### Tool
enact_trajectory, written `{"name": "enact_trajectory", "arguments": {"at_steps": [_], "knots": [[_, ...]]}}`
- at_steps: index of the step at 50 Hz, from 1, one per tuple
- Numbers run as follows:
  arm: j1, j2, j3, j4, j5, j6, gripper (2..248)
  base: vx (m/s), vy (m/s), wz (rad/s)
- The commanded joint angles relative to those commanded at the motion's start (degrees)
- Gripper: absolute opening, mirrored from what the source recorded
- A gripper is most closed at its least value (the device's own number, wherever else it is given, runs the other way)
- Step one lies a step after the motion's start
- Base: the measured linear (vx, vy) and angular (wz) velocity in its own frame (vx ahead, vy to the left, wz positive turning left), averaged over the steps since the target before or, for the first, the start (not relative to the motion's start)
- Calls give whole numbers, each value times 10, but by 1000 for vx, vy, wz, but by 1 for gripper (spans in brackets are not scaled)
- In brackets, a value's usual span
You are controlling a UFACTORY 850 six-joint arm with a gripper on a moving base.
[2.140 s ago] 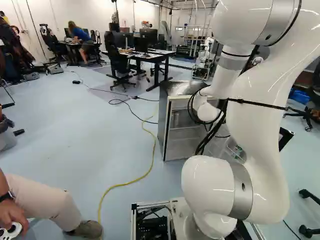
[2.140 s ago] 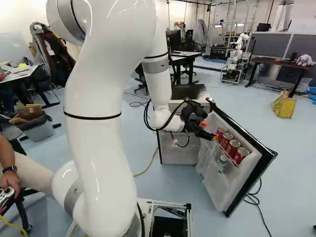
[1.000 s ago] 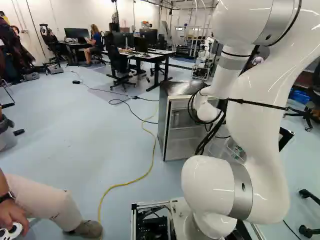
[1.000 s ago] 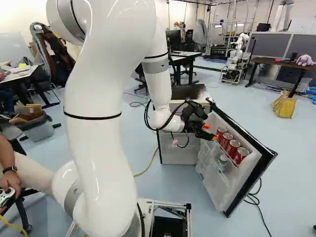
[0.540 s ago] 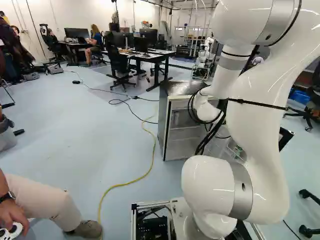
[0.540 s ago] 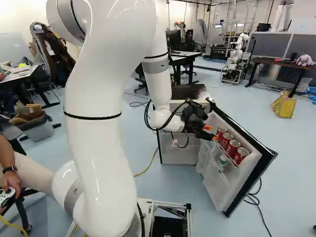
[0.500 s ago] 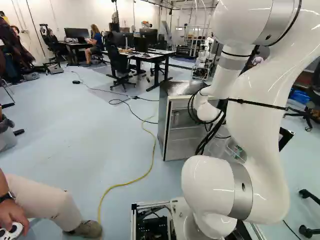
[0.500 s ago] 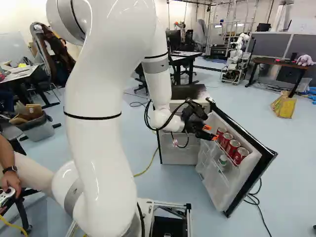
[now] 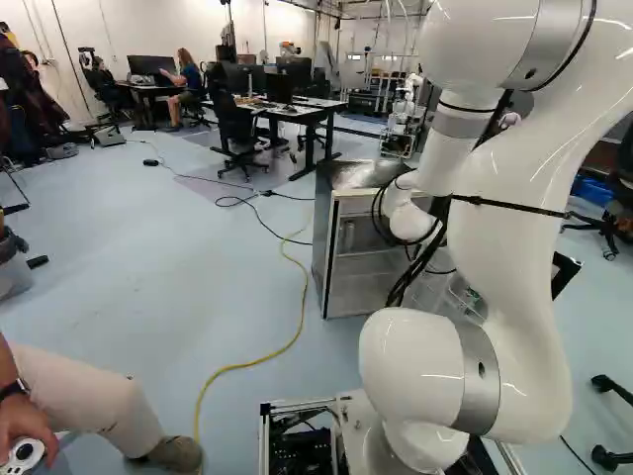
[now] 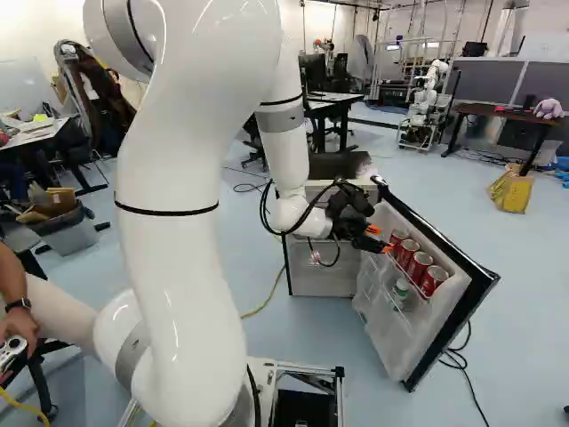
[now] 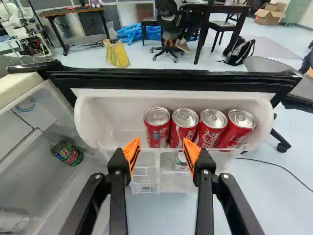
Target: Grab a drink from the fridge
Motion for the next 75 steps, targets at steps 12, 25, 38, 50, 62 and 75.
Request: {"name": "enact_trajectory", "arguments": {"at_steps": [12, 25, 38, 50, 62, 75], "knots": [[0, 0, -1, 0, 0, 0, 143, 0, 0, 0], [2, -3, -4, 0, 0, 0, 143, 0, 0, 0], [4, -8, -11, 0, 0, 0, 143, 0, 0, 0], [6, -12, -17, 0, 0, 0, 143, 0, 0, 0], [4, -18, -26, 0, -1, 0, 143, 0, 0, 0], [-7, -28, -39, 0, -6, 0, 143, 0, 0, 0]]}}
